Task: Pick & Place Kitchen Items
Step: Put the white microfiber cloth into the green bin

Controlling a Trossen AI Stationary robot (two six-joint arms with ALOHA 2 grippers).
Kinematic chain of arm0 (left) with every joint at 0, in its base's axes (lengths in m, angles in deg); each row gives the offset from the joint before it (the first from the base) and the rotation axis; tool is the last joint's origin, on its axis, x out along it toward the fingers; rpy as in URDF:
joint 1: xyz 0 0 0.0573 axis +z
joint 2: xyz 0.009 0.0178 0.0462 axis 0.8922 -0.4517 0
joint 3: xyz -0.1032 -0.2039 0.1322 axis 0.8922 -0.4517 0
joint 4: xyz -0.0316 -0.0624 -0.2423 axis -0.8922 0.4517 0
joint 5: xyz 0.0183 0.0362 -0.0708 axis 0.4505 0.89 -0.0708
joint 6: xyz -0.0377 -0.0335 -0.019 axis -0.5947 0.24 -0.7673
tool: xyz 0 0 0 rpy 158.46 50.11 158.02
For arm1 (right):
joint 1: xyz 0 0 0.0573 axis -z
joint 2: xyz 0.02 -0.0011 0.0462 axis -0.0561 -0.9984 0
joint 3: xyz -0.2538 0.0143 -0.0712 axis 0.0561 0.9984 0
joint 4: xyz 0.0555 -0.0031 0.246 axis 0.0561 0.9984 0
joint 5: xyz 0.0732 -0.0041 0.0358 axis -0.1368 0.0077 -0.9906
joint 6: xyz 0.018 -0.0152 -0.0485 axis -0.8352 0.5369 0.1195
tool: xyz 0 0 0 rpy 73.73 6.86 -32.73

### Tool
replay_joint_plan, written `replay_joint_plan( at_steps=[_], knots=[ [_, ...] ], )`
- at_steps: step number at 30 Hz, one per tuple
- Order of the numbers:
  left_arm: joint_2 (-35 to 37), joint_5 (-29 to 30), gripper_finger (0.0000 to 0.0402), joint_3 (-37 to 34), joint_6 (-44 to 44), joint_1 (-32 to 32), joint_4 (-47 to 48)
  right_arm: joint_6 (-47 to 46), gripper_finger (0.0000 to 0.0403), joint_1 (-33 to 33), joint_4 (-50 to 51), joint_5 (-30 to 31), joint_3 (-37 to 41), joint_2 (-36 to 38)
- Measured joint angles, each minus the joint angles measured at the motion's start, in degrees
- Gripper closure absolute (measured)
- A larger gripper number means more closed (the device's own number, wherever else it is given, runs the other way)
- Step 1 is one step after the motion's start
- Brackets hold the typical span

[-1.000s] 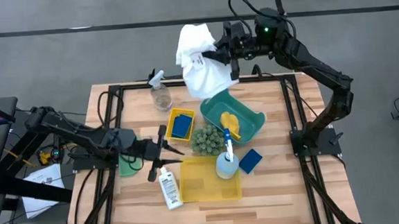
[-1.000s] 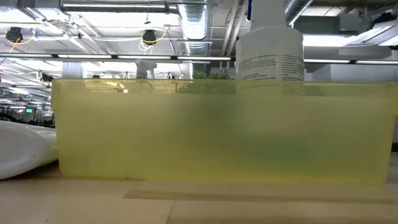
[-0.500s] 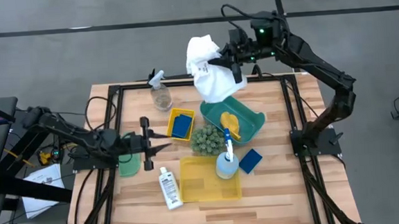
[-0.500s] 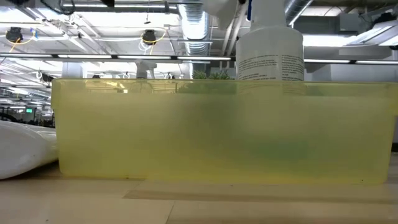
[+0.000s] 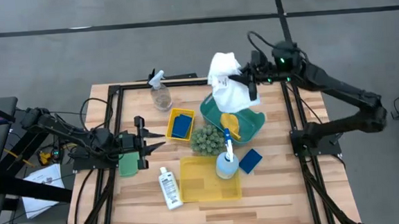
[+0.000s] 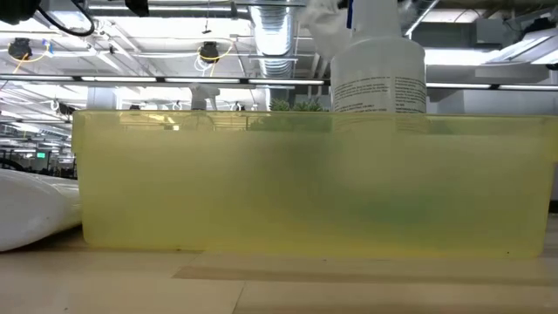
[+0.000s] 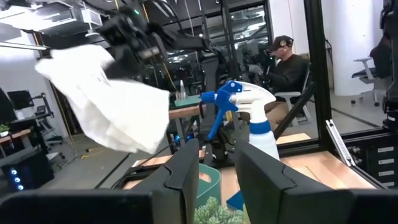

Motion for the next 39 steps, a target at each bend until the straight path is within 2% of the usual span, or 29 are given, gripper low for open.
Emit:
replay_joint_plan(
  at_steps=[6, 10, 15, 21, 27, 35, 39],
  knots=[
    [0.0, -0.1, 0.0302, 0.0, 0.1, 0.0, 0.0, -4.5, 0.0403, -0.9, -10.0, 5.1, 18.3, 10.3],
    [0.0, -0.1, 0.0302, 0.0, 0.7, 0.0, 0.0, -4.2, 0.0403, -4.7, -14.5, 14.0, 27.0, 13.8],
    [0.0, -0.1, 0.0302, 0.0, 0.7, 0.0, 0.0, -4.1, 0.0403, -9.5, -20.8, 21.4, 33.2, 14.4],
    [0.0, -0.1, 0.0302, 0.0, 0.7, 0.0, 0.0, -3.7, 0.0403, -14.5, -24.3, 33.2, 38.1, 12.4],
    [0.0, -0.1, 0.0302, 0.0, 0.7, 0.0, 0.1, -5.6, 0.0403, -16.5, -32.4, 33.7, 42.8, 8.5],
    [0.0, -0.1, 0.0302, 0.0, 0.5, 0.0, 0.1, -6.7, 0.0403, -16.6, -42.1, 34.8, 47.1, -0.3],
    [0.0, -2.0, 0.0302, 0.0, 0.5, 0.0, 0.1, -7.7, 0.0403, -16.6, -44.4, 34.6, 47.5, -3.6]
  ],
)
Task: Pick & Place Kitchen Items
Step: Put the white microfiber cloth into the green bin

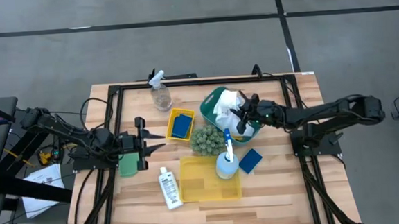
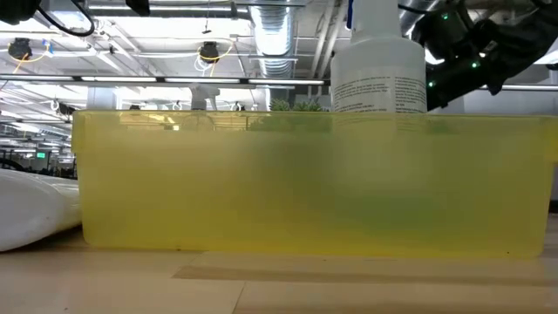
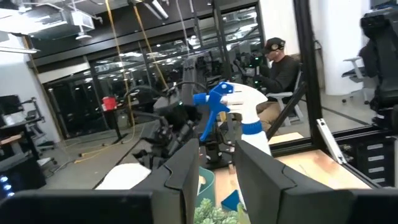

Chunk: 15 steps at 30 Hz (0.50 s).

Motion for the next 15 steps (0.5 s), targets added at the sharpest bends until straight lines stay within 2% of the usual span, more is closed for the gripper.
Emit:
replay_joint_plan(
  at_steps=[7, 15],
  knots=[
    [0.0, -0.3, 0.0302, 0.0, 0.1, 0.0, 0.0, -1.5, 0.0403, -2.4, 0.0, -1.4, 0.0, -3.2],
    [0.0, -0.3, 0.0302, 0.0, 0.2, 0.0, 0.1, -2.0, 0.0399, -3.3, 0.1, -1.3, 0.0, -3.0]
  ],
)
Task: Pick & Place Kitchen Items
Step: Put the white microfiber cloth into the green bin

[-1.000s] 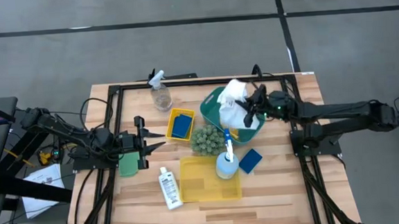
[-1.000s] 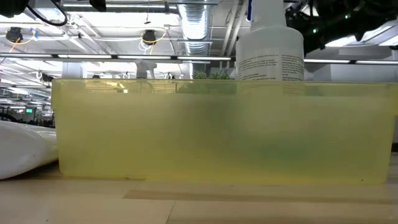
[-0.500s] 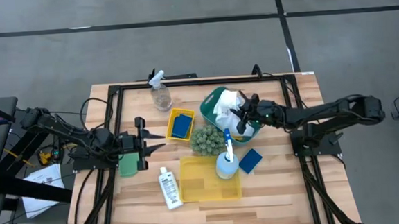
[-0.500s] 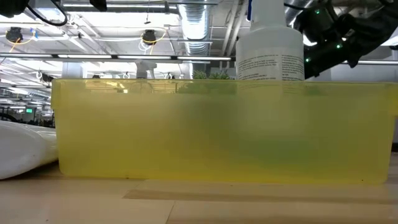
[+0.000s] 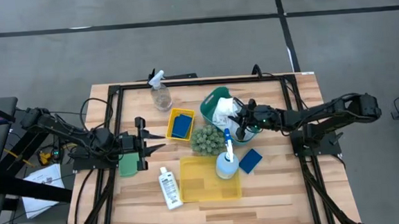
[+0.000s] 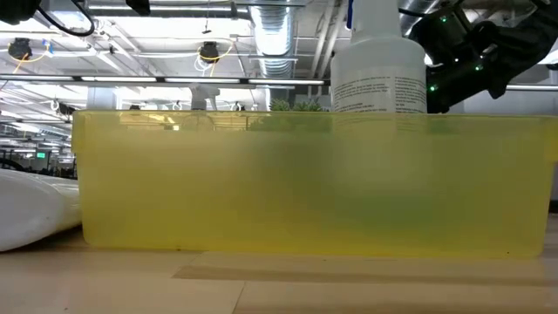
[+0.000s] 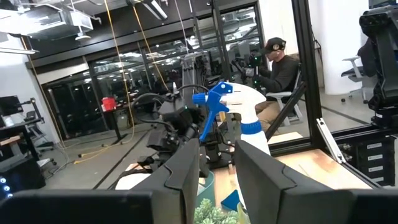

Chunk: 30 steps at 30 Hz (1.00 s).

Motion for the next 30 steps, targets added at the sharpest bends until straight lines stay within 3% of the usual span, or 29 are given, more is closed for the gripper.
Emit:
replay_joint_plan(
  at_steps=[16, 24, 30],
  knots=[
    [0.0, 0.0, 0.0302, 0.0, 0.0, 0.0, 0.7, -0.1, 0.0328, 0.0, 2.1, 1.4, 0.0, 0.0],
    [0.0, -0.1, 0.0302, 0.0, 0.0, 0.0, 1.0, 0.5, 0.0219, 0.0, 1.9, 1.3, 0.0, 0.8],
    [0.0, -0.1, 0.0302, 0.0, 0.0, 0.0, 1.0, 2.0, 0.0135, -0.1, 3.2, 1.3, -0.1, 5.9]
  ],
)
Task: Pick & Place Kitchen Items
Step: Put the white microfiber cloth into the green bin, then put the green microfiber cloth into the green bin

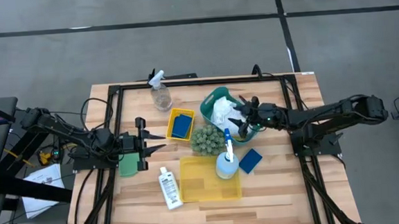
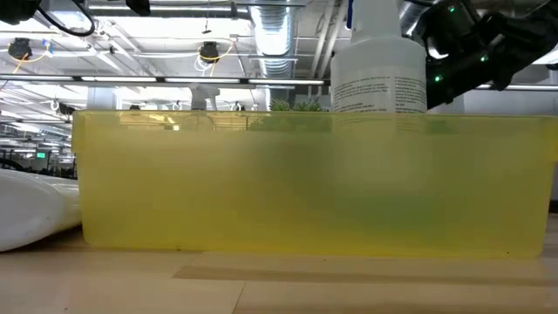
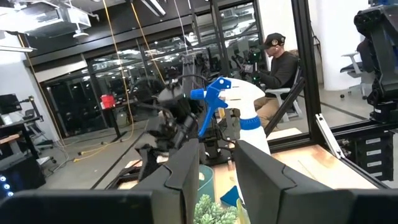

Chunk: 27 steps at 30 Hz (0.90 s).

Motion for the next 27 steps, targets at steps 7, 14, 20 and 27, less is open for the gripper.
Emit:
replay_joint_plan(
  at_steps=[7, 14, 20, 27],
  knots=[
    [0.0, 0.0, 0.0302, 0.0, 0.0, 0.0, 0.3, 0.6, 0.0111, -2.3, 4.5, 0.1, 0.0, 8.2],
    [0.0, 0.0, 0.0302, 0.0, 0.0, 0.0, 1.5, 0.6, 0.0111, -5.3, 10.1, 2.8, 0.0, 17.4],
    [0.0, 2.6, 0.0302, 0.0, -0.2, 0.0, 2.1, 0.2, 0.0111, -7.5, 13.6, 3.3, 0.0, 24.2],
    [0.0, 16.7, 0.0290, 0.0, -3.1, 0.0, 16.8, 0.1, 0.0111, -10.3, 13.8, 3.2, 0.0, 27.9]
  ],
)
